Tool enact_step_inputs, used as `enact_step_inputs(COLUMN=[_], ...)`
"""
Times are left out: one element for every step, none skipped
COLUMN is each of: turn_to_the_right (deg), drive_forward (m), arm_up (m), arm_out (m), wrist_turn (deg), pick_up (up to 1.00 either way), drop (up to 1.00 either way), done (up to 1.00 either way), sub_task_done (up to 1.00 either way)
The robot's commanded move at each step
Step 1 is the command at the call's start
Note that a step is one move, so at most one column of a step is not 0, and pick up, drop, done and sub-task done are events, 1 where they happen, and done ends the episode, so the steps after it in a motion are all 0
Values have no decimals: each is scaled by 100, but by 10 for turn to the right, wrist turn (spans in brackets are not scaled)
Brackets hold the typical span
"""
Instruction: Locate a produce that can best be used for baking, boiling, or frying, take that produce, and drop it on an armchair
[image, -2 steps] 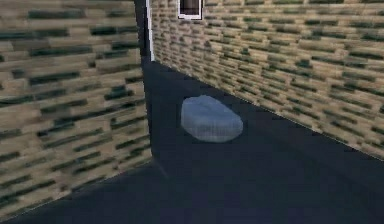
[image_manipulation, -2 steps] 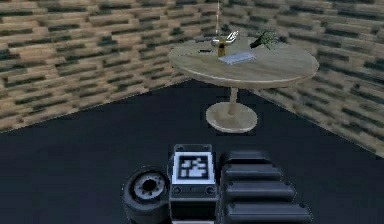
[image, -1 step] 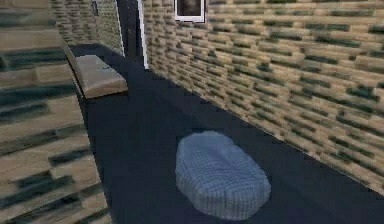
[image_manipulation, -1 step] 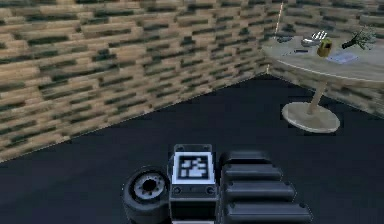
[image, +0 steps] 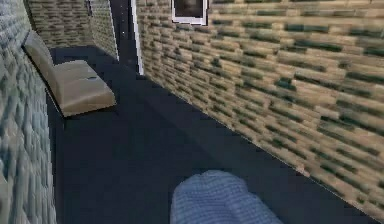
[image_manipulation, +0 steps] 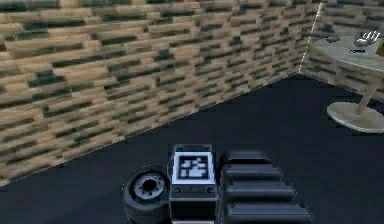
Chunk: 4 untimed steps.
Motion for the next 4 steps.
enact_step_inputs(turn_to_the_right=[-330, 0, 0, 180], drive_forward=[0, 15, 60, 0], arm_up=[0, 0, 0, 0], arm_out=[0, 0, 0, 0], wrist_turn=[0, 0, 0, 0], pick_up=[0, 0, 0, 0], drop=[0, 0, 0, 0], done=[0, 0, 0, 0], sub_task_done=[0, 0, 0, 0])
